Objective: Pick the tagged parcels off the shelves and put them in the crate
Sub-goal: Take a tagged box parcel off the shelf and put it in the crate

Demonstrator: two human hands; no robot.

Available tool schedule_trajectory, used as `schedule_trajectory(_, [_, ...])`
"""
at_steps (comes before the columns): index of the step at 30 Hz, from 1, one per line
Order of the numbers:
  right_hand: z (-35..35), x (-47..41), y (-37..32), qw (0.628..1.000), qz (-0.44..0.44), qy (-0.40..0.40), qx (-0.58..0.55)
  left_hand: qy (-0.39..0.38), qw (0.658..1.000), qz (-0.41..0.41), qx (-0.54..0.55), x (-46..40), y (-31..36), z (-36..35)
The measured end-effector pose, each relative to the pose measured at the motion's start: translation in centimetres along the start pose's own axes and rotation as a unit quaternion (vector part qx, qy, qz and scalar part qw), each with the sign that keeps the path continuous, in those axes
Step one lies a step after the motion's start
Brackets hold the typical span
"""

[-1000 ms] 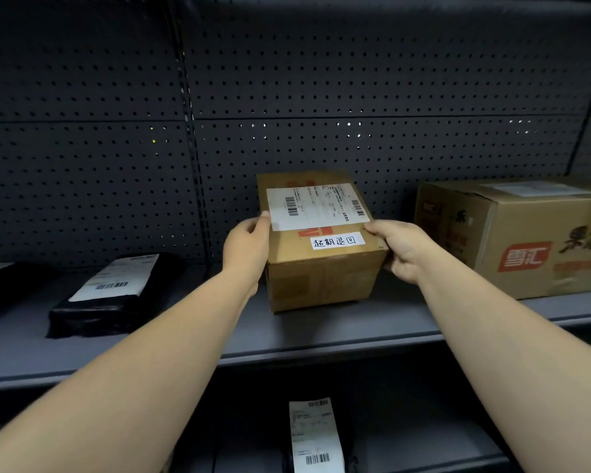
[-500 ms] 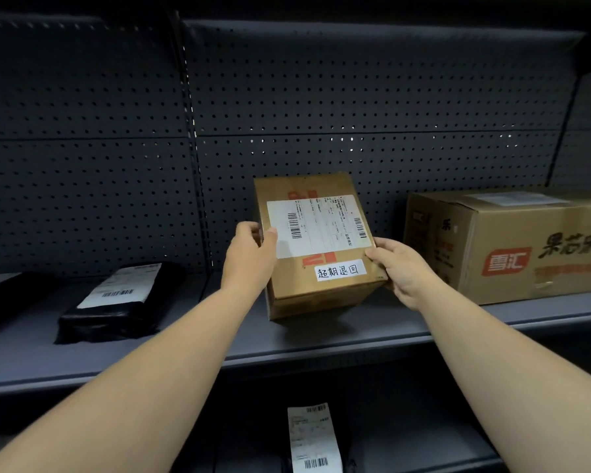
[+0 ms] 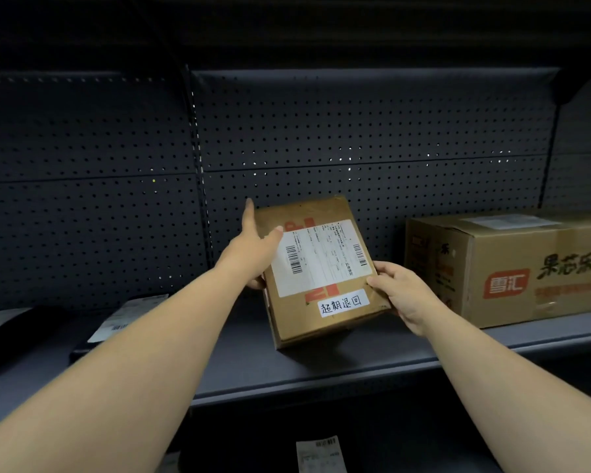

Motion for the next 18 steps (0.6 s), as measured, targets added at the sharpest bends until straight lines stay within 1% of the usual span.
schedule_trajectory(5, [-0.1, 0.0, -0.2, 1.0, 0.005, 0.001, 0.005, -0.021, 0.999, 0.021, -0.024, -0.5, 0.0, 0.1])
schedule_trajectory(10, [-0.2, -0.3, -0.1, 1.0, 0.006, -0.002, 0.014, -0.012, 0.999, 0.045, -0.007, -1.2, -0.2, 0.6])
schedule_trajectory(12, [-0.2, -0.3, -0.2, 1.0, 0.001, -0.005, 0.016, 0.008, 0.999, 0.029, -0.022, -1.4, 0.2, 1.2])
schedule_trajectory(16, [-0.2, -0.2, -0.7, 1.0, -0.013, -0.011, 0.021, 0.08, 0.988, -0.057, -0.115, -1.7, 1.8, 3.0])
schedule_trajectory(18, [-0.4, -0.2, -1.1, 1.0, -0.013, -0.013, 0.023, 0.117, 0.98, -0.094, -0.127, -1.5, 2.6, 4.2])
Point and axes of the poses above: each hand's wrist, its own x-axis away from the middle knuckle, its own z-axis out of the back of the hand, y = z × x, the point moved 10 cm from there along -x, towards the middle knuckle, and after that the axes turned 12 degrees about y, right-handed, at the moved point
